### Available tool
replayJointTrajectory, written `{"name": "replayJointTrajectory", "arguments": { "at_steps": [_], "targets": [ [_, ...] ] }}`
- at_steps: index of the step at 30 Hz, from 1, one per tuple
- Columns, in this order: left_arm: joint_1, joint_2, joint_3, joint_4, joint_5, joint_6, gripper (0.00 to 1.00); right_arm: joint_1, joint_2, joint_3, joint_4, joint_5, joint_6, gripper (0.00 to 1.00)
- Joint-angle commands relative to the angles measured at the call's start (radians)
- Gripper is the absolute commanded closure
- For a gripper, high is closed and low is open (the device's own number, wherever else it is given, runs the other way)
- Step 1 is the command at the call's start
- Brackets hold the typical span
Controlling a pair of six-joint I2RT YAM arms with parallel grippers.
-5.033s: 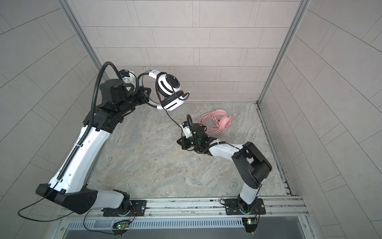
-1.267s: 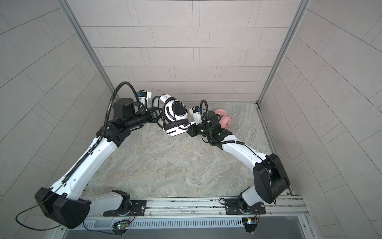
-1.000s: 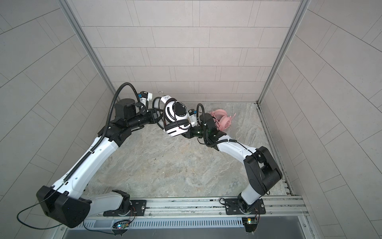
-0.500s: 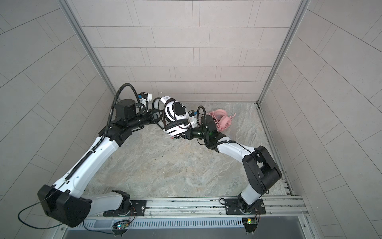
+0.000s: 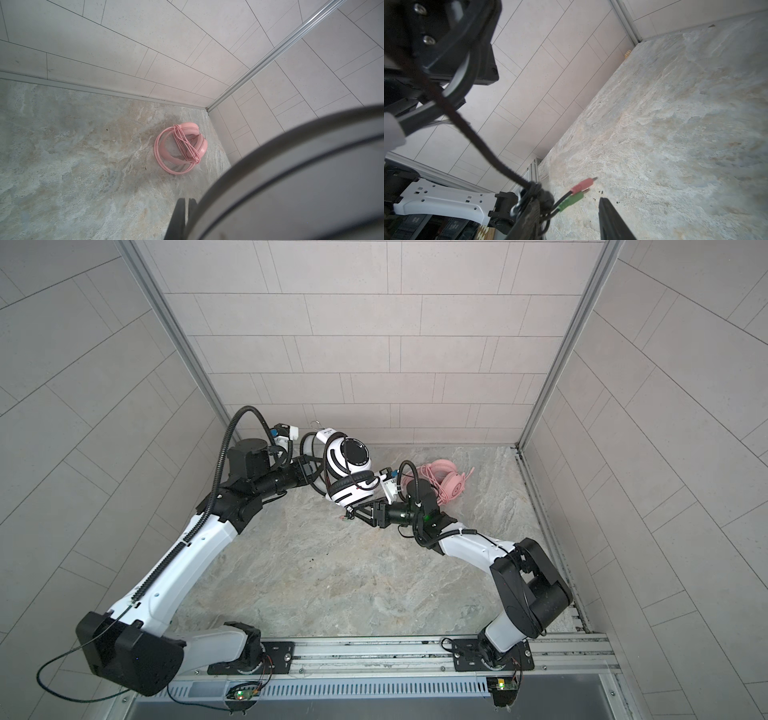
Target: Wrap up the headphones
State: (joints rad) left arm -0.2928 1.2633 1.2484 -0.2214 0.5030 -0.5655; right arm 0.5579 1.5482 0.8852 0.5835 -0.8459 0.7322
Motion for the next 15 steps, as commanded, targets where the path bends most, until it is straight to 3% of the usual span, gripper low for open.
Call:
{"name": "replayJointTrajectory", "arguments": {
  "at_steps": [1, 8, 15],
  "targets": [
    [0.007, -0.032, 0.012, 0.077, 0.013, -0.039, 1.0, 0.025, -0.005, 0.0, 0.076, -0.031, 0.025, 0.52],
    [0.008, -0.048, 0.008, 0.081, -0.008, -0.044, 1.0, 0.025, -0.017, 0.006, -0.012, 0.021, -0.053, 0.5],
    [0.01, -0.044, 0.012, 0.071, 0.006, -0.041, 1.0, 0.009, -0.133, 0.039, -0.353, 0.313, -0.346, 0.49]
  ]
}}
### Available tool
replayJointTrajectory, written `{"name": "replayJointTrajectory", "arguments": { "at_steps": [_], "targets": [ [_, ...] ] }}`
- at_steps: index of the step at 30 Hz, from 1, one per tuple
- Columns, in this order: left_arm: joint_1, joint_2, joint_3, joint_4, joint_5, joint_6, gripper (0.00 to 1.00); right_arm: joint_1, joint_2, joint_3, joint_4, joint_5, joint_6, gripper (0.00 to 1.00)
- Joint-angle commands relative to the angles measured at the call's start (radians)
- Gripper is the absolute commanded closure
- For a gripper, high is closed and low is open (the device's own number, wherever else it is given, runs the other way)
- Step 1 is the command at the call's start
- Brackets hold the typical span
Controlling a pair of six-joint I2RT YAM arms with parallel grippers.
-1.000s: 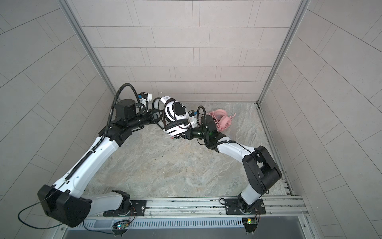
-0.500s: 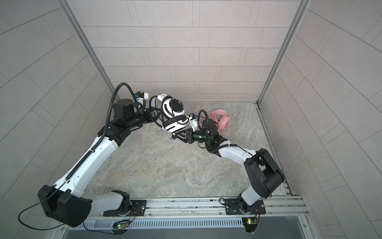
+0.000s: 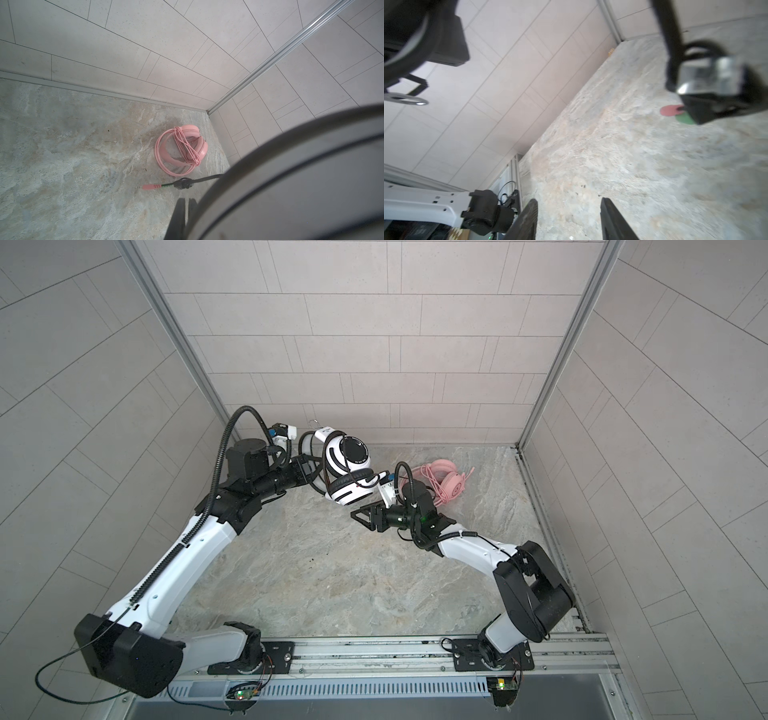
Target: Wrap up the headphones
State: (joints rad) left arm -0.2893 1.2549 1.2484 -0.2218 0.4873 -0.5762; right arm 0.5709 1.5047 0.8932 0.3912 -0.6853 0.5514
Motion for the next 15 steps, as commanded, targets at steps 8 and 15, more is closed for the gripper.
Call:
{"name": "replayJointTrajectory", "arguments": {
  "at_steps": [8, 15],
  "targets": [
    [0.006, -0.026, 0.019, 0.082, 0.042, -0.041, 1.0, -0.008, -0.197, 0.033, -0.279, 0.248, -0.321, 0.43],
    [0.006, -0.03, 0.016, 0.08, 0.053, -0.05, 1.0, 0.021, -0.141, 0.058, -0.188, 0.137, -0.282, 0.41]
  ]
}}
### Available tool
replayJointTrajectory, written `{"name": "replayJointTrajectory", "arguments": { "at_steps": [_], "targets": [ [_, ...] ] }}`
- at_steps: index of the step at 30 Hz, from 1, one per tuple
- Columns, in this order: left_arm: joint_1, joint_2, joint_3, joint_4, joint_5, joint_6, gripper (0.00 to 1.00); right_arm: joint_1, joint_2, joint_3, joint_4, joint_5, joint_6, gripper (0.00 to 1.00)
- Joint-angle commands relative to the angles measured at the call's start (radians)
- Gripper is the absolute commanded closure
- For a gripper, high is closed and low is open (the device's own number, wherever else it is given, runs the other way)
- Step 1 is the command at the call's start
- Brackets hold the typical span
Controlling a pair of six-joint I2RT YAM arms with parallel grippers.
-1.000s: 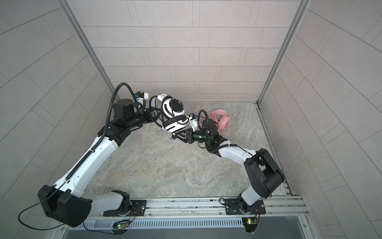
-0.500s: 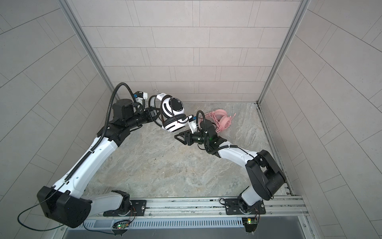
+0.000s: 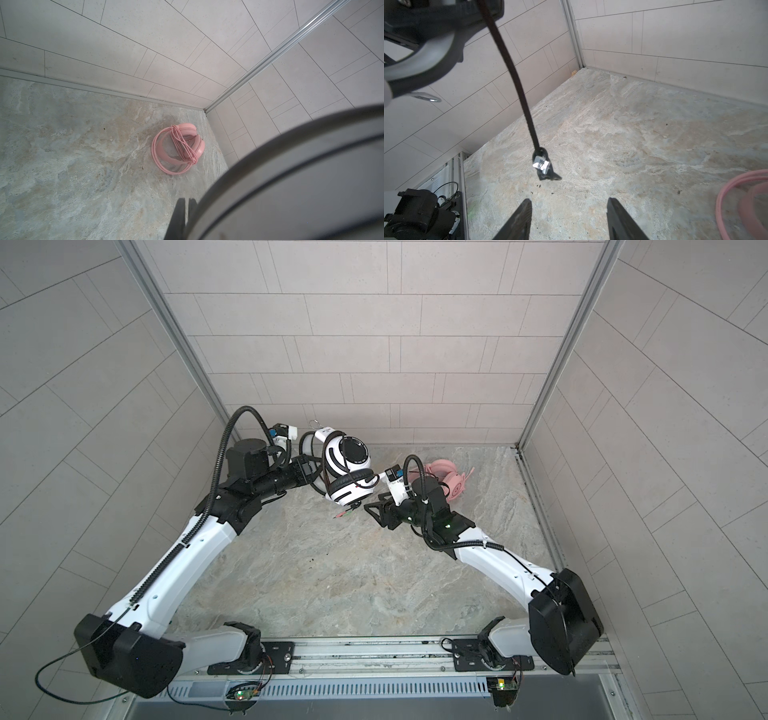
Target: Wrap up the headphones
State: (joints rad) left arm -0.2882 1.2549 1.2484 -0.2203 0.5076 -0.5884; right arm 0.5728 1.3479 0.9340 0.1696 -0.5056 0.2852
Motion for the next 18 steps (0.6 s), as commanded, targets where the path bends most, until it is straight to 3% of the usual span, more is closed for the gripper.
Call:
{"name": "replayJointTrajectory", "arguments": {
  "at_steps": [1, 10, 18],
  "targets": [
    [0.006, -0.031, 0.017, 0.075, 0.032, -0.035, 1.0, 0.021, 0.02, 0.019, 0.046, -0.046, -0.007, 0.41],
    [0.006, -0.041, 0.014, 0.071, 0.035, -0.042, 1.0, -0.01, 0.124, 0.079, 0.112, -0.04, 0.011, 0.41],
    [0.005, -0.042, 0.009, 0.069, 0.04, -0.043, 1.0, -0.044, 0.125, 0.106, 0.039, -0.019, -0.038, 0.41]
  ]
}}
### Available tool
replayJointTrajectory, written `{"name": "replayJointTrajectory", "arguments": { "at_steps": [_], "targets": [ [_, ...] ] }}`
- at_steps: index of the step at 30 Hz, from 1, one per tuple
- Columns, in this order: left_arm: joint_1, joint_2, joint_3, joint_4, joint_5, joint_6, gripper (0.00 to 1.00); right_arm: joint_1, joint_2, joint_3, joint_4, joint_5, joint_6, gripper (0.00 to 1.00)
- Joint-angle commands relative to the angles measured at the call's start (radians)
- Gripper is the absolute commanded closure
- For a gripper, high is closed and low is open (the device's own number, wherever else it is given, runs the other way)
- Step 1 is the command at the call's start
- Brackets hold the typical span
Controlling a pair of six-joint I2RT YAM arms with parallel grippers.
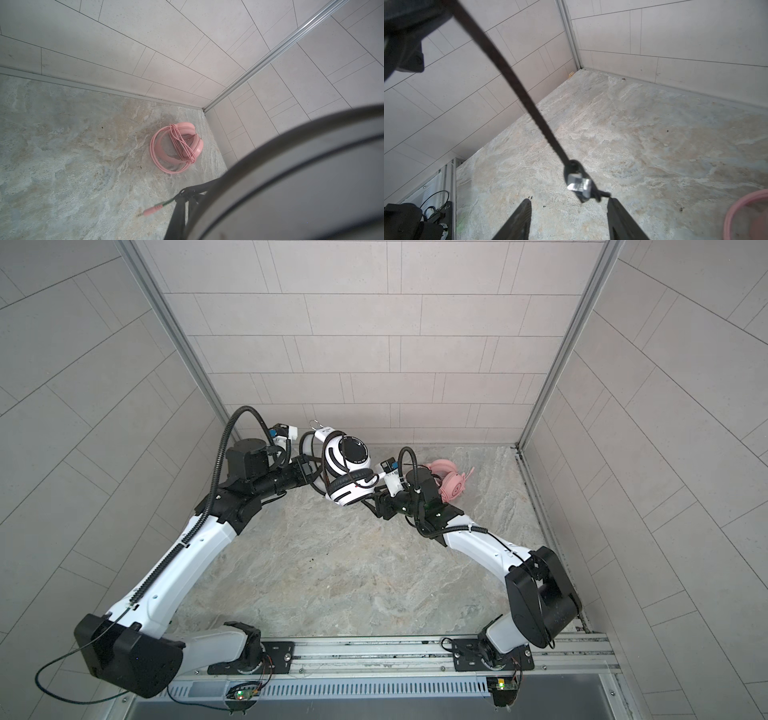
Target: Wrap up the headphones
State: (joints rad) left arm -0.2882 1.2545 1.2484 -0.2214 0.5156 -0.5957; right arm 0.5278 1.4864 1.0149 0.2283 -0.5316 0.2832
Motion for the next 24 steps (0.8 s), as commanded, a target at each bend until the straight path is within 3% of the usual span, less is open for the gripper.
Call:
{"name": "replayJointTrajectory", "arguments": {
  "at_steps": [1, 16, 18, 22, 24],
  "targets": [
    [0.006, -0.042, 0.008, 0.072, 0.032, -0.035, 1.0, 0.0, -0.017, 0.024, -0.03, 0.008, -0.042, 0.41],
    [0.004, -0.04, 0.005, 0.082, 0.04, -0.049, 1.0, 0.013, 0.092, 0.114, 0.031, -0.082, 0.022, 0.42],
    [0.006, -0.044, 0.005, 0.079, 0.037, -0.046, 1.0, 0.014, 0.108, 0.132, 0.028, -0.1, 0.027, 0.48],
    [0.006, -0.044, 0.01, 0.07, 0.02, -0.038, 1.0, 0.014, 0.106, 0.126, 0.035, -0.108, 0.038, 0.78],
    [0.005, -0.044, 0.014, 0.057, -0.005, -0.033, 1.0, 0.014, 0.09, 0.106, 0.031, -0.101, 0.037, 0.85]
  ]
}}
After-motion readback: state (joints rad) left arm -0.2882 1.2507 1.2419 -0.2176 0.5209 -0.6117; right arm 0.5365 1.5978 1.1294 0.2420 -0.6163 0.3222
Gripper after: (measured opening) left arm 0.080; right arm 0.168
